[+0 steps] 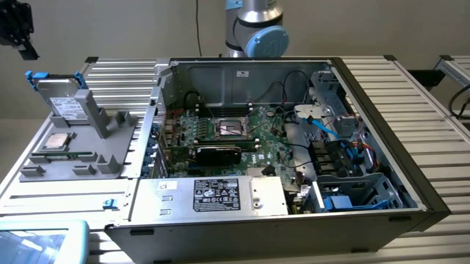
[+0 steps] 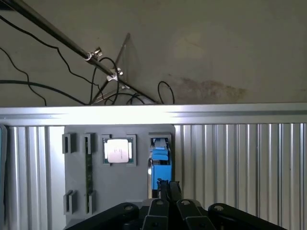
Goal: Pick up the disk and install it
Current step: 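Pick up the disk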
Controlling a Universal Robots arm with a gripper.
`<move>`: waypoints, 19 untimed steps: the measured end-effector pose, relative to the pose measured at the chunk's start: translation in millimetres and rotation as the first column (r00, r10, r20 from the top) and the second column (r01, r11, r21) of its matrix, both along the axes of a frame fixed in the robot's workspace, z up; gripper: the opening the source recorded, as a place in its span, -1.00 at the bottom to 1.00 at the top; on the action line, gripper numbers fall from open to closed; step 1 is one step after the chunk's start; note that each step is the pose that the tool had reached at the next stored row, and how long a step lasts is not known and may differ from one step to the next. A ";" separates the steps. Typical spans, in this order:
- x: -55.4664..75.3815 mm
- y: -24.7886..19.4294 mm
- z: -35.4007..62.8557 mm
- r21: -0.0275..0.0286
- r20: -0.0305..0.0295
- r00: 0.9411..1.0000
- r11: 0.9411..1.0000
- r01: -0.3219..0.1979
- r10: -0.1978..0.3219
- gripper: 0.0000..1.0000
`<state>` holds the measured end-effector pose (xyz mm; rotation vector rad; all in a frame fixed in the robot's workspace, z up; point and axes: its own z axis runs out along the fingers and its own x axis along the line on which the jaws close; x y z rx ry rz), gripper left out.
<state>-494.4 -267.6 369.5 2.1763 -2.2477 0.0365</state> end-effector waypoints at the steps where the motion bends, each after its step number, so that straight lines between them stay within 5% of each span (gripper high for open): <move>1: 0.0 0.0 0.0 0.000 0.000 1.000 1.000 0.000 0.000 -0.63; 10: 0.0 0.0 -0.4 -0.001 0.000 1.000 1.000 0.000 0.000 0.09; 15: 0.0 1.5 -5.5 -0.022 -0.001 1.000 1.000 0.000 0.000 0.09; 19: 0.0 1.7 -12.7 -0.025 0.000 1.000 1.000 0.000 0.000 0.09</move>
